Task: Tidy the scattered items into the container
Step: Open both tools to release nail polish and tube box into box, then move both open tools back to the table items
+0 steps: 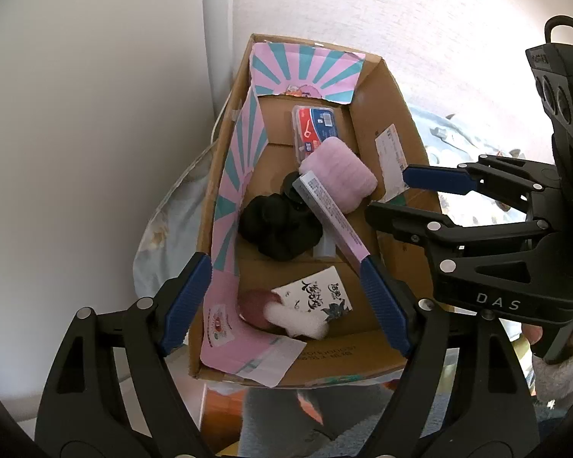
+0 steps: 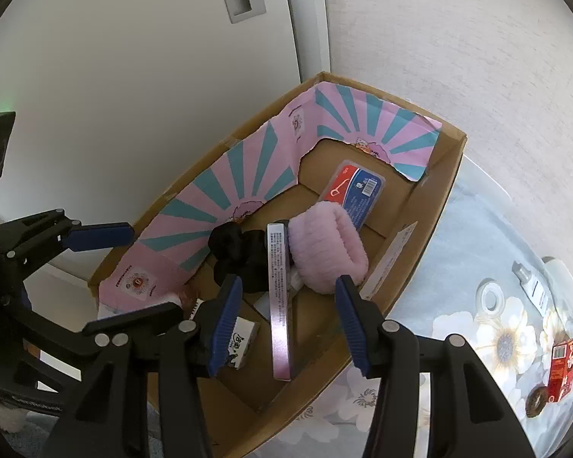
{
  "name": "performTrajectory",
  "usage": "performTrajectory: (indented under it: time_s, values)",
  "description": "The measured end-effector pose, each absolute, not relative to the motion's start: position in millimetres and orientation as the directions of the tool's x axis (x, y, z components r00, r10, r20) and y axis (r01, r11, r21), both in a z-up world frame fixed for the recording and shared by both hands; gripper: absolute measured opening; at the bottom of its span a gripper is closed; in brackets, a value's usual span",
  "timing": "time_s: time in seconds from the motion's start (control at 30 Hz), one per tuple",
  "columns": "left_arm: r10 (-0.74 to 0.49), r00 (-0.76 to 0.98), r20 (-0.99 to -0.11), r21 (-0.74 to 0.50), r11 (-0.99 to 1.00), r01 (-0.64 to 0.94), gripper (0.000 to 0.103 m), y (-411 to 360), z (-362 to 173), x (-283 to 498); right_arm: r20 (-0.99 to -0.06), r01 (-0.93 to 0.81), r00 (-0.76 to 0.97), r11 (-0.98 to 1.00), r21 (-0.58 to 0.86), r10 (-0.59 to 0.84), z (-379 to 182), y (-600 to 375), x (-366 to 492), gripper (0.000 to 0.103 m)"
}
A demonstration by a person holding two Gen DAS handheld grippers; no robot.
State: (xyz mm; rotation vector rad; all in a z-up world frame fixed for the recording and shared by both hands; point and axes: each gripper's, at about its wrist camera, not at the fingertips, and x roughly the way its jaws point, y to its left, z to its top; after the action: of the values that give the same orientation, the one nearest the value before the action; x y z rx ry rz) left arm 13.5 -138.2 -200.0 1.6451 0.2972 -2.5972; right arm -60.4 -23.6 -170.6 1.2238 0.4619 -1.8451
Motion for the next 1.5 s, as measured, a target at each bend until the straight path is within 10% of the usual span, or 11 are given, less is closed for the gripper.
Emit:
performTrajectory:
  time_s: [1.1, 1.5]
  values:
    - [0.182, -0.52, -0.835, -0.052, -0.966, -0.253, 0.087, 13, -130, -85, -0.833, 0.498, -0.443, -0.864, 0.078, -0.331, -131, 160, -127, 0.047]
    - [0.182, -0.41, -0.894, -0.077, -0.963, -0.26, 0.091, 95, -186, -166, -0.865, 0.365, -0.465, -0.931, 0.006, -0.188, -151, 281, -182, 0.048]
